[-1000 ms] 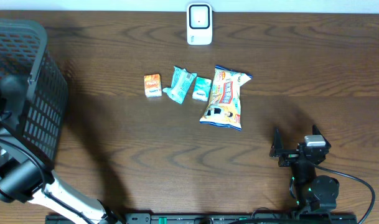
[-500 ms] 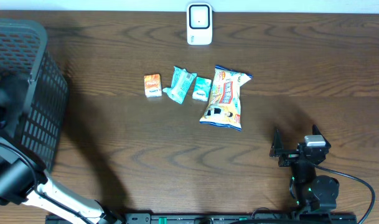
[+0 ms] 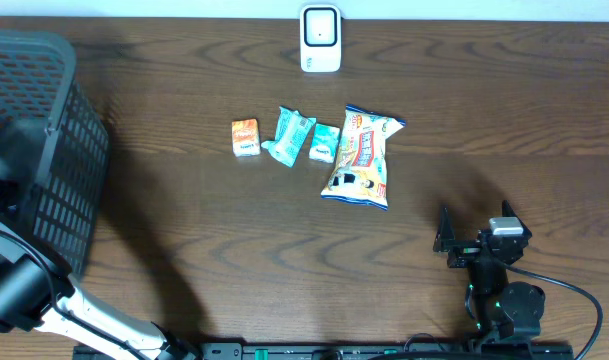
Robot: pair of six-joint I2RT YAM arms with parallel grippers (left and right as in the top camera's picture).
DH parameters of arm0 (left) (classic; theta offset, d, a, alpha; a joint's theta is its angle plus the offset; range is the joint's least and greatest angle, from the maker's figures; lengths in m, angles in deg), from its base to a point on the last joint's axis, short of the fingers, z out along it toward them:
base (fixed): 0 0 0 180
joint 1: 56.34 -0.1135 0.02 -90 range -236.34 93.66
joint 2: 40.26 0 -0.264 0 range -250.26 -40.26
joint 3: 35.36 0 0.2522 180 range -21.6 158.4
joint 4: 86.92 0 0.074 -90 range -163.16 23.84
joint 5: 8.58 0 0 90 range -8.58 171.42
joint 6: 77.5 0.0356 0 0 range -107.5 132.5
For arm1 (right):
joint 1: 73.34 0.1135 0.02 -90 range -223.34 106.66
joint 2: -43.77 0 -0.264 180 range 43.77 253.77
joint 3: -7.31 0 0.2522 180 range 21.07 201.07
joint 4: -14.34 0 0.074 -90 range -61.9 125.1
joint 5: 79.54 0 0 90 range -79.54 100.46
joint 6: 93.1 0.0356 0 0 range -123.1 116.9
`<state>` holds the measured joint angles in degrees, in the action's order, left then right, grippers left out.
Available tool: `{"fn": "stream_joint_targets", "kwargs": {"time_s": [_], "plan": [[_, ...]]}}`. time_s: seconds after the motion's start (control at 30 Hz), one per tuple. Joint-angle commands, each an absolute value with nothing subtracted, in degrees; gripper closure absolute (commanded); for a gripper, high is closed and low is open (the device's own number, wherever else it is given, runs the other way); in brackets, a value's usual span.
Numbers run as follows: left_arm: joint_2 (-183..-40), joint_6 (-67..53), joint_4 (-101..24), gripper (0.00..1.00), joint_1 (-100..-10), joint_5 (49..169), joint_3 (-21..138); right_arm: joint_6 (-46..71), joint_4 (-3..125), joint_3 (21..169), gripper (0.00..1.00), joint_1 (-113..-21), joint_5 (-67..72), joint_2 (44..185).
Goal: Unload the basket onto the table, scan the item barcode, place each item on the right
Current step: 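Reach into the basket and grasp the green Zam-Buk tin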
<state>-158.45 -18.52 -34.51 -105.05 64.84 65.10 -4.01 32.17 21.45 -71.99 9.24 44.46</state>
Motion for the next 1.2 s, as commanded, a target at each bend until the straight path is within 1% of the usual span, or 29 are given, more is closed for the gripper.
{"fn": "stream_joint_targets", "kwargs": {"time_s": [0.0,0.33,0.43,0.53,0.6,0.63,0.87,1.03,1.17], "plan": [[-159.42,-17.25,-35.71,0.02,-105.31,64.45,64.84,-4.01,32.55,21.43,0.01,-72.17,9.66,44.15],[-161.58,-17.3,-35.97,0.01,-105.57,64.47,64.84,-4.01,32.55,21.43,0.01,-72.17,9.66,44.15],[-161.58,-17.28,-35.97,0.05,-105.57,64.47,64.84,-4.01,32.55,21.43,0.01,-72.17,9.66,44.15],[-161.56,-17.01,-35.97,0.16,-105.57,64.47,64.86,-4.01,32.55,21.43,0.01,-72.17,9.66,44.15],[-161.23,-16.82,-35.84,0.4,-105.55,64.49,64.88,-4.01,32.55,21.43,0.01,-72.17,9.66,44.15],[-160.95,-16.84,-35.71,0.48,-105.55,64.54,64.88,-4.01,32.55,21.43,0.01,-72.17,9.66,44.15],[-155.87,-16.84,-35.82,0.49,-105.55,67.75,64.99,-4.01,32.55,21.43,0.01,-72.17,9.66,44.15],[-149.4,-16.86,-35.97,0.49,-105.55,68.03,64.99,-4.01,32.55,21.43,0.01,-72.17,9.66,44.15],[-142.72,-16.86,-36.06,0.49,-105.55,72.14,64.99,-4.01,32.55,21.43,0.01,-72.17,9.66,44.15]]}}
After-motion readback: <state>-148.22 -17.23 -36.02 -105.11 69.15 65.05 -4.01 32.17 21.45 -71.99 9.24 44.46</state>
